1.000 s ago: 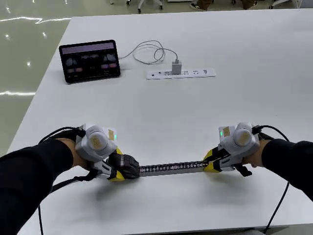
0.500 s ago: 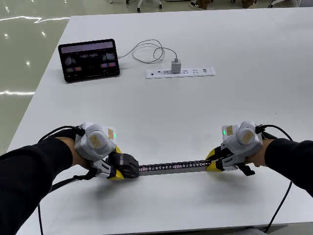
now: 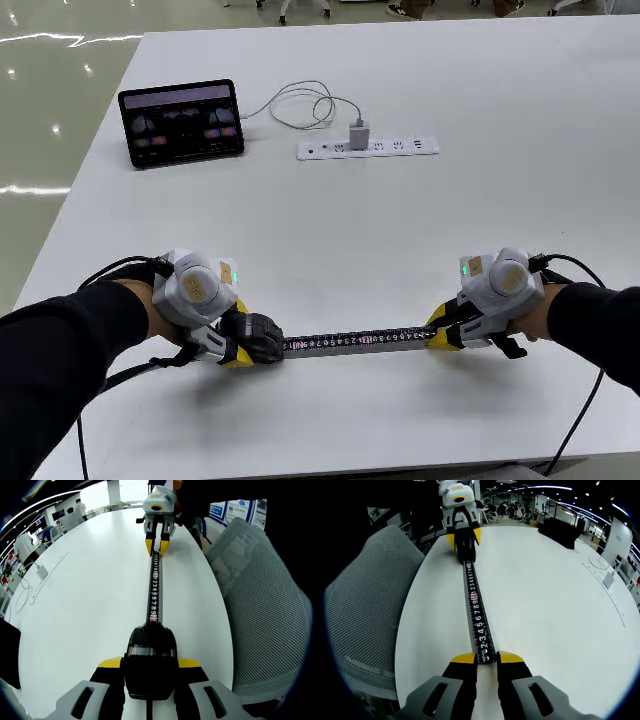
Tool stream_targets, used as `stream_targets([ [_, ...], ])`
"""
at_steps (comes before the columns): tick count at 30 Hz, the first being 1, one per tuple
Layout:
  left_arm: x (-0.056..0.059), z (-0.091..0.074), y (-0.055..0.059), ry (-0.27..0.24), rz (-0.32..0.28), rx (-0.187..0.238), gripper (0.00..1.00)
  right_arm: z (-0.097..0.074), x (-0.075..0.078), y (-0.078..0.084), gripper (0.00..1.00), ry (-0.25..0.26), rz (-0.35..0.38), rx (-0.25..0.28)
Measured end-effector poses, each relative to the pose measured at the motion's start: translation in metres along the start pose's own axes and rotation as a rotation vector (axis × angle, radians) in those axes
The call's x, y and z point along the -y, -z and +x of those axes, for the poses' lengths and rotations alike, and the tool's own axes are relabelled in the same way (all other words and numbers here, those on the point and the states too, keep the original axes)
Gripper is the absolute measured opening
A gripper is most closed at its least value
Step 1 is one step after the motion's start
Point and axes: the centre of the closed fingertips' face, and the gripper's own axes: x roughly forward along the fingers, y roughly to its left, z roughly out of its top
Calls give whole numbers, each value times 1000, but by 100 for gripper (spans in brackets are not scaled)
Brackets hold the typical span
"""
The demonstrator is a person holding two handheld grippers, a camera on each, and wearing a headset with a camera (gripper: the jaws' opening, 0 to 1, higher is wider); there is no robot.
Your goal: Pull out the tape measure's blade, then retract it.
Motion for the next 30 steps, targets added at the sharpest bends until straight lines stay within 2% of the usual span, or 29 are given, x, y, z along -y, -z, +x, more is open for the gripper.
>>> stream_targets([
  [30, -1, 1, 1, -2, -2, 3, 34, -6, 2, 8, 10, 5, 20, -5],
])
